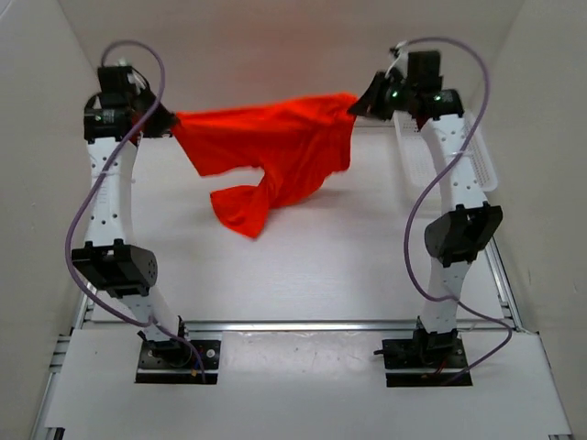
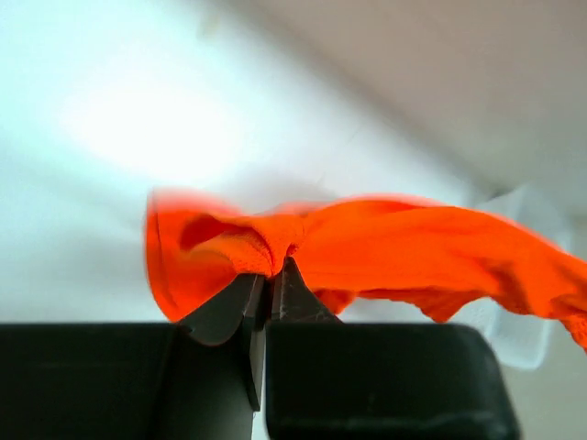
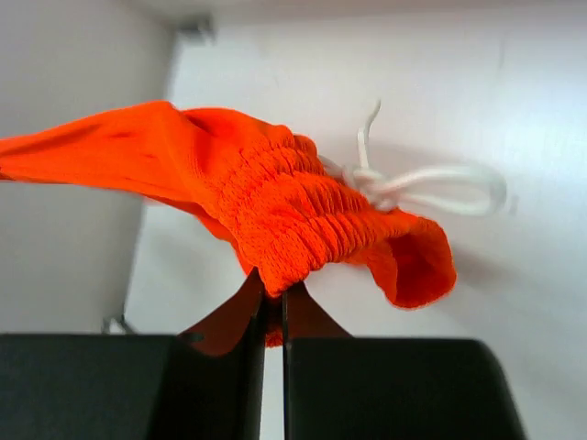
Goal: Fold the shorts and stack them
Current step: Flatten the shorts out
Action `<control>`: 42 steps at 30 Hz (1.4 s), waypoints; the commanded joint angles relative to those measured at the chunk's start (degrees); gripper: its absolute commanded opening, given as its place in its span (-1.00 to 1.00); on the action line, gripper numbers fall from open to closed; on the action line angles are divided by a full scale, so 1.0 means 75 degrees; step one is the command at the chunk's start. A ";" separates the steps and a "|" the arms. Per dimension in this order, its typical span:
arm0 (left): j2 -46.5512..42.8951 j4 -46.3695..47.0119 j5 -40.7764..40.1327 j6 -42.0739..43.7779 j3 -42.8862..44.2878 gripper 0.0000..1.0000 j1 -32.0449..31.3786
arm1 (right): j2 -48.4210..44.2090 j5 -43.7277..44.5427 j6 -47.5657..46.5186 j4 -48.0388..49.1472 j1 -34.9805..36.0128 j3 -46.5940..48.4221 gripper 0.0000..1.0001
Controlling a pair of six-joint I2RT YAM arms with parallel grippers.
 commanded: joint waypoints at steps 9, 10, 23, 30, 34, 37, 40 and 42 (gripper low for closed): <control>-0.1392 0.0295 0.0267 0.0326 0.0898 -0.79 0.0262 | -0.2701 -0.0526 -0.0082 0.0419 -0.0394 -0.1753 -1.00; -0.1835 0.0458 0.0361 0.0326 0.0325 -0.79 0.0262 | -0.2971 -0.0420 -0.0083 0.0419 -0.0394 -0.2339 -1.00; -0.5224 0.0800 0.0572 0.0198 -0.8046 0.40 0.0051 | -0.7155 0.1209 0.0630 0.0666 -0.0394 -1.0650 0.14; -0.5006 0.0367 0.0469 0.0337 -0.7125 1.00 -0.0136 | -0.8763 0.1983 0.1382 0.0055 -0.0394 -1.1206 0.81; -0.4057 0.0366 0.0467 0.0747 -0.6082 0.82 -0.0312 | -0.8062 0.2276 0.1008 -0.0132 -0.0324 -1.0479 0.59; -0.2921 0.0366 0.0374 0.1017 -0.5285 0.54 -0.0920 | -0.7300 0.2276 0.0750 -0.0038 -0.0324 -0.9988 -0.25; -0.1620 0.0448 0.0210 0.1286 -0.4383 0.40 -0.1716 | -0.6573 0.2276 0.0667 0.0184 -0.0324 -0.9495 -0.87; -0.1034 0.0448 0.0140 0.1287 -0.3645 0.40 -0.2186 | -0.6071 0.2206 0.0561 0.0324 -0.0324 -0.9248 -0.92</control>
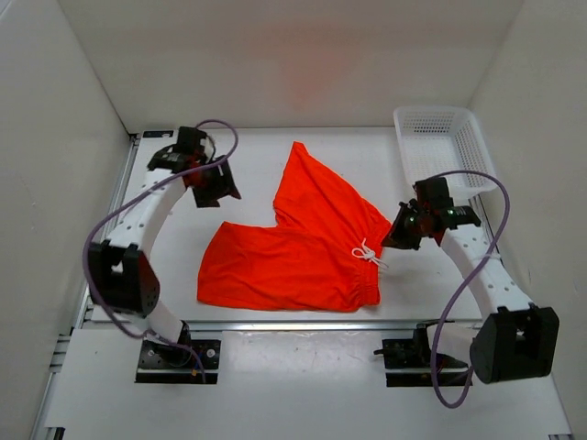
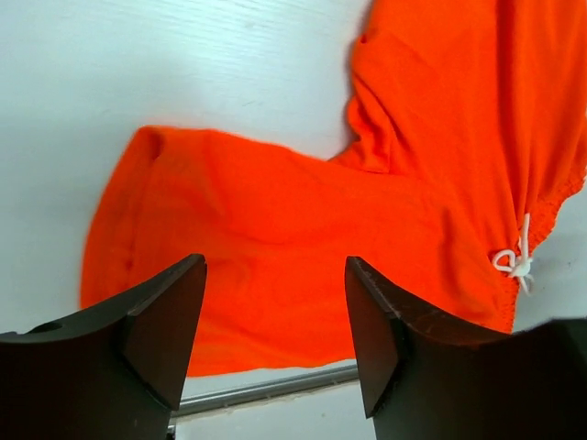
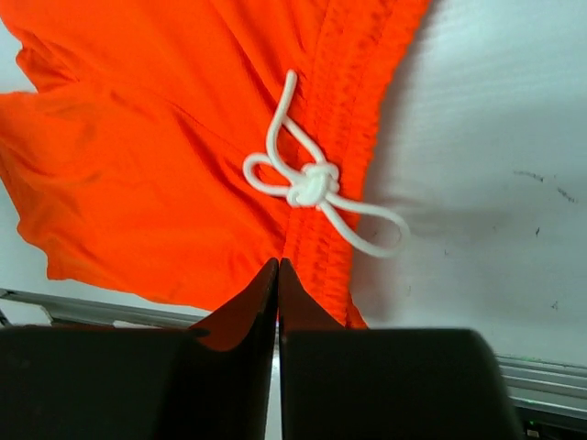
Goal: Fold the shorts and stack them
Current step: Flatten the shorts out
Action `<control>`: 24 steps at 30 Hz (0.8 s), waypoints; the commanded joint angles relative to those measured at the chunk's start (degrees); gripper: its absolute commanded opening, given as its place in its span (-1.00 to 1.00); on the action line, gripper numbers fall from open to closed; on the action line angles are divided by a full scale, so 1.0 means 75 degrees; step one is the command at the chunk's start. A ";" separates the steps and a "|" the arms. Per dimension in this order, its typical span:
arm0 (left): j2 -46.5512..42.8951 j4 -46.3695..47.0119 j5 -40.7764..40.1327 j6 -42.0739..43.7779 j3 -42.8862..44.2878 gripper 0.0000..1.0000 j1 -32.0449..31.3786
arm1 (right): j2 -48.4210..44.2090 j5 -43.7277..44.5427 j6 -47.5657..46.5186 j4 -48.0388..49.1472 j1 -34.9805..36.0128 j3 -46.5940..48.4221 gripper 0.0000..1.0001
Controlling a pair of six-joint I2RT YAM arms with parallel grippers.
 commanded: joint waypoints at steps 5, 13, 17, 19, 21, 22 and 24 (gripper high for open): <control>0.2582 0.0005 -0.0402 0.0308 0.2236 0.85 -0.1117 | 0.1314 0.0418 -0.0328 0.0281 0.0026 0.1042 0.17; 0.5547 -0.0183 -0.0320 0.0308 0.4885 0.85 -0.1680 | 0.3026 0.0594 -0.0246 0.0633 0.0026 0.1219 0.44; 0.6426 -0.0265 -0.0156 0.0308 0.5262 0.64 -0.1821 | 0.3402 0.0782 -0.0328 0.0715 0.0095 0.1219 0.46; 0.6592 -0.0265 0.0020 0.0308 0.5379 0.36 -0.1821 | 0.3623 0.0619 -0.0328 0.0891 0.0096 0.1137 0.46; 0.6698 -0.0265 0.0126 0.0308 0.5461 0.18 -0.1821 | 0.3799 0.0466 -0.0328 0.1101 0.0177 0.1067 0.46; 0.6698 -0.0265 0.0195 0.0308 0.5461 0.05 -0.1821 | 0.4009 0.0384 -0.0328 0.1102 0.0306 0.1067 0.46; 0.6769 -0.0265 0.0278 0.0308 0.5461 -0.63 -0.1821 | 0.4233 0.0384 -0.0328 0.1171 0.0493 0.1265 0.42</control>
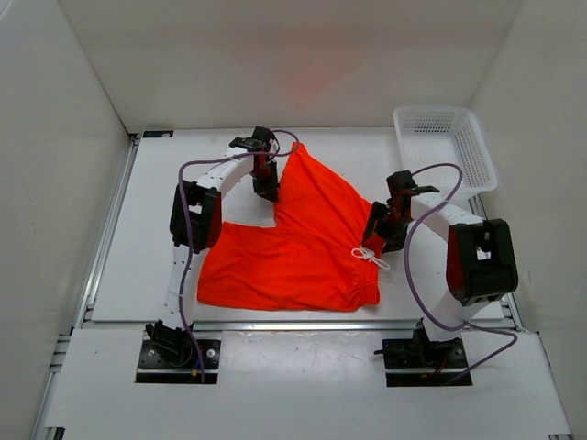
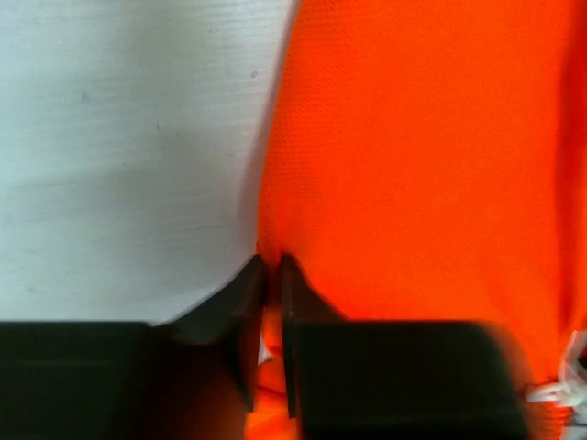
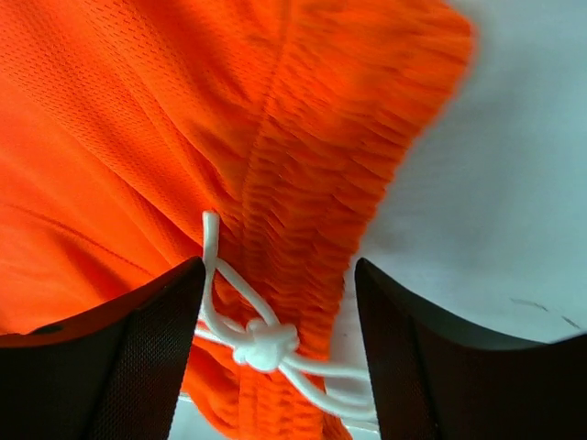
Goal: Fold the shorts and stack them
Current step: Flatten the shorts out
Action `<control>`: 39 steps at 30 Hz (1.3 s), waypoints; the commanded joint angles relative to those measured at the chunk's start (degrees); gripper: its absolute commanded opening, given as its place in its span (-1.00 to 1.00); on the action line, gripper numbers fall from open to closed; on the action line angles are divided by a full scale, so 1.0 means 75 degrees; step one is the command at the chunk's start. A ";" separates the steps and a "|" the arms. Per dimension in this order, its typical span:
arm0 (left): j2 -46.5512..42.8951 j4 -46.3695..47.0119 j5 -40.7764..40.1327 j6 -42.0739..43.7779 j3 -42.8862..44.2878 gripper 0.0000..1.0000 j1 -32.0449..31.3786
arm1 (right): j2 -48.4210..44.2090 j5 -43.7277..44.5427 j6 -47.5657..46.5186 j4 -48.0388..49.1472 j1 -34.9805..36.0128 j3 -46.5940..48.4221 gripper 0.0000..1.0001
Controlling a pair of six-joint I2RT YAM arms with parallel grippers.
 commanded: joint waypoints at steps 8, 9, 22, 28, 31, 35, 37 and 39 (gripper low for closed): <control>-0.1814 0.0404 -0.0582 -0.0055 -0.2272 -0.79 0.0919 | 0.1377 -0.0220 0.0245 0.0260 0.1877 0.1446 -0.79; -0.2409 0.0405 -0.0862 -0.0055 -0.2635 -0.79 0.1037 | 0.1447 -0.0220 0.0326 0.0260 0.2006 0.1540 -0.89; -0.4537 0.0569 -0.1452 0.0250 -0.4982 0.36 0.2045 | 0.1495 0.0600 0.0375 0.0096 0.2628 0.1528 -0.51; -0.4209 0.0569 -0.1170 0.0250 -0.4001 0.78 0.2396 | 0.1284 0.1441 0.0058 -0.0502 0.2781 0.2454 0.61; -0.3600 0.0488 -0.1052 0.0180 -0.3147 0.66 0.2467 | 0.1377 0.1725 0.0058 -0.0584 0.2606 0.2852 0.61; -0.2441 0.0276 -0.0958 0.0180 -0.1774 0.66 0.2467 | 0.2113 0.1725 -0.0024 -0.0654 0.2324 0.3555 0.52; -0.1726 0.0171 -0.0958 0.0180 -0.1223 0.66 0.2328 | 0.2570 0.1725 -0.0188 -0.0724 0.2254 0.4023 0.52; -0.1083 -0.0133 -0.1377 0.0180 -0.0321 0.72 0.2222 | 0.2830 0.1807 -0.0189 -0.0725 0.2183 0.4363 0.52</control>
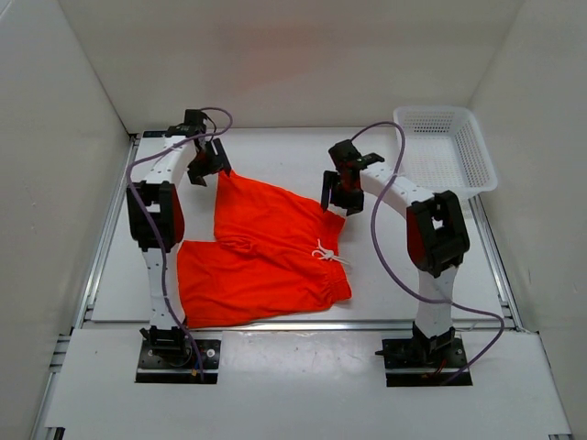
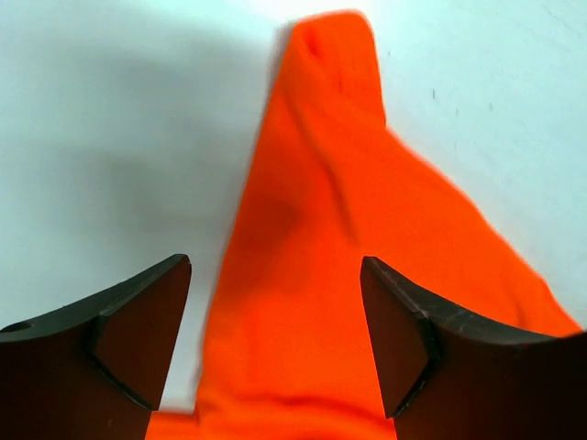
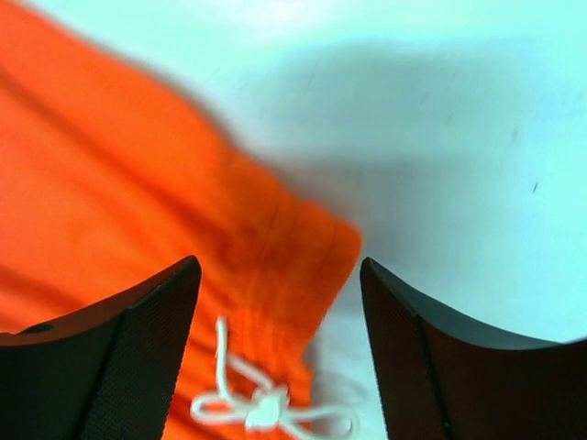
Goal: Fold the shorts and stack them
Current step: Flatten the shorts out
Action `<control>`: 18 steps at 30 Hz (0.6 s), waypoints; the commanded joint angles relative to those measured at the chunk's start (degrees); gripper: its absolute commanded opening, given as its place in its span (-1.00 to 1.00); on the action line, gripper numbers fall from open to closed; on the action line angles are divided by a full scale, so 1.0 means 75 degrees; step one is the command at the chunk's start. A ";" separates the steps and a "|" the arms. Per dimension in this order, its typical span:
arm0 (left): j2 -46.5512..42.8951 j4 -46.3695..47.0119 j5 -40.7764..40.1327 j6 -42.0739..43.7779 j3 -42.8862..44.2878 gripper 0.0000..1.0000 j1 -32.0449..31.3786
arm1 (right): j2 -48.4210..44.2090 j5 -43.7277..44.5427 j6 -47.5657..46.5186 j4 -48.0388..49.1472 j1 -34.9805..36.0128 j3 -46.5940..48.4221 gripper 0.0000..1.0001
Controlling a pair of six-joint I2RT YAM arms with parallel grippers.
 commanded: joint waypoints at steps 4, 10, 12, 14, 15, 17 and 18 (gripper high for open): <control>0.1350 -0.0481 -0.0416 -0.0001 0.1801 0.75 -0.0318 | 0.1014 0.0181 -0.0337 -0.0250 -0.0263 0.0658 0.42; 0.2114 -0.0552 0.0144 -0.0165 0.2682 0.63 -0.0318 | 0.1344 -0.0287 -0.0479 -0.0168 -0.0333 0.0753 -0.08; 0.2208 -0.0552 0.0391 -0.0165 0.2787 -0.10 -0.0318 | 0.1344 -0.0288 -0.0479 -0.0168 -0.0333 0.0753 -0.39; 0.2208 -0.0552 0.0463 -0.0234 0.2869 -0.79 -0.0318 | 0.1238 -0.0288 -0.0479 -0.0168 -0.0333 0.0683 -0.85; 0.2116 -0.0552 0.0463 -0.0235 0.2869 -0.80 -0.0318 | 0.1110 -0.0288 -0.0479 -0.0168 -0.0333 0.0683 -0.95; 0.1708 -0.0552 0.0463 -0.0235 0.2753 -0.80 -0.0318 | 0.0794 -0.0102 -0.0479 -0.0168 -0.0333 0.0601 -1.00; 0.1519 -0.0552 0.0393 -0.0235 0.2683 -0.80 -0.0225 | 0.0503 -0.0031 -0.0479 -0.0086 -0.0333 0.0601 -1.00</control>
